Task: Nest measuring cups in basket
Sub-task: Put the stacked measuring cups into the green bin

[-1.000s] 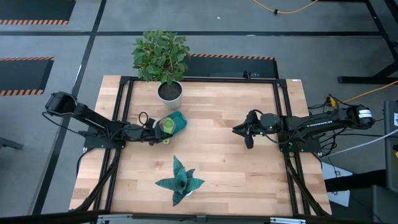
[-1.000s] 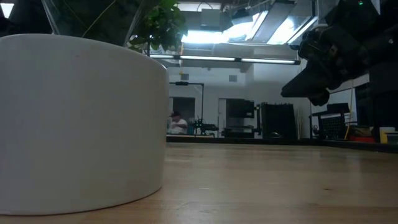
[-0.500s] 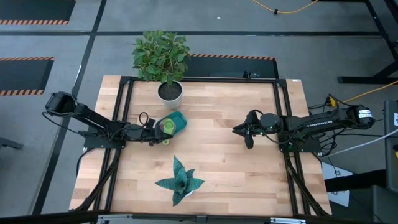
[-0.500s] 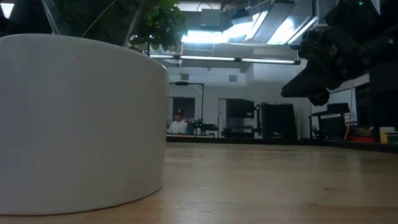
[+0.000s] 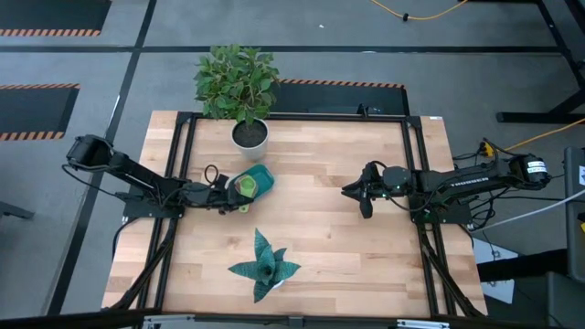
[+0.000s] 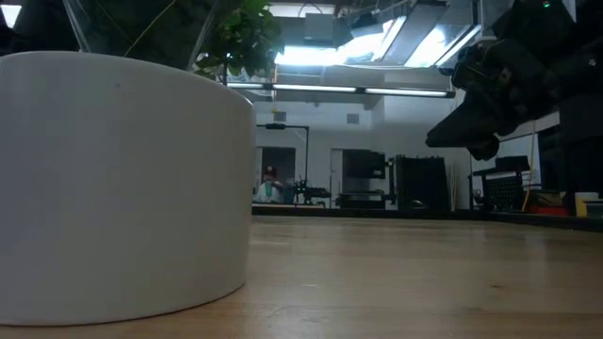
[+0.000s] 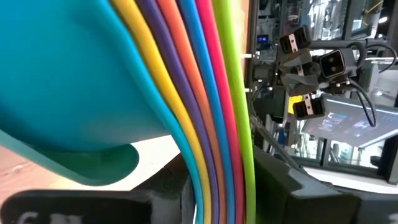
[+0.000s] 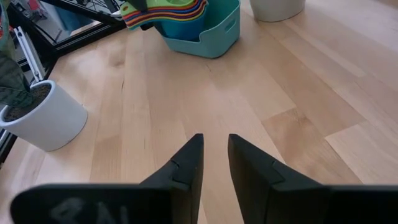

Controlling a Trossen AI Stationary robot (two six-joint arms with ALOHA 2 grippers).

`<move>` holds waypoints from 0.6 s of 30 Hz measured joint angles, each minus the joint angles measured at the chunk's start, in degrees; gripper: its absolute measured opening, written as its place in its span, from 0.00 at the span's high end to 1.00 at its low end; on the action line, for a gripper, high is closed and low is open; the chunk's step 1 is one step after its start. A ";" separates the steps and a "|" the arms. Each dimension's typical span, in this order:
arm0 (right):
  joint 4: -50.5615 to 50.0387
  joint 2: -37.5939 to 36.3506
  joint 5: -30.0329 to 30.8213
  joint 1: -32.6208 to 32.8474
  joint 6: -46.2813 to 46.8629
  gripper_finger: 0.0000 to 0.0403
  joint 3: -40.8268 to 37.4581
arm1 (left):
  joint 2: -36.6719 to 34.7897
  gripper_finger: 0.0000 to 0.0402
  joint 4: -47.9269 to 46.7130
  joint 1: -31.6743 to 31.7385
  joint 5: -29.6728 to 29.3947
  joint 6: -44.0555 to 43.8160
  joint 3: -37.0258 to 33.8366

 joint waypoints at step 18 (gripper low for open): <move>0.02 0.00 -1.55 -0.01 0.05 0.80 0.00 | 0.00 0.73 -3.35 0.00 -0.06 0.02 0.02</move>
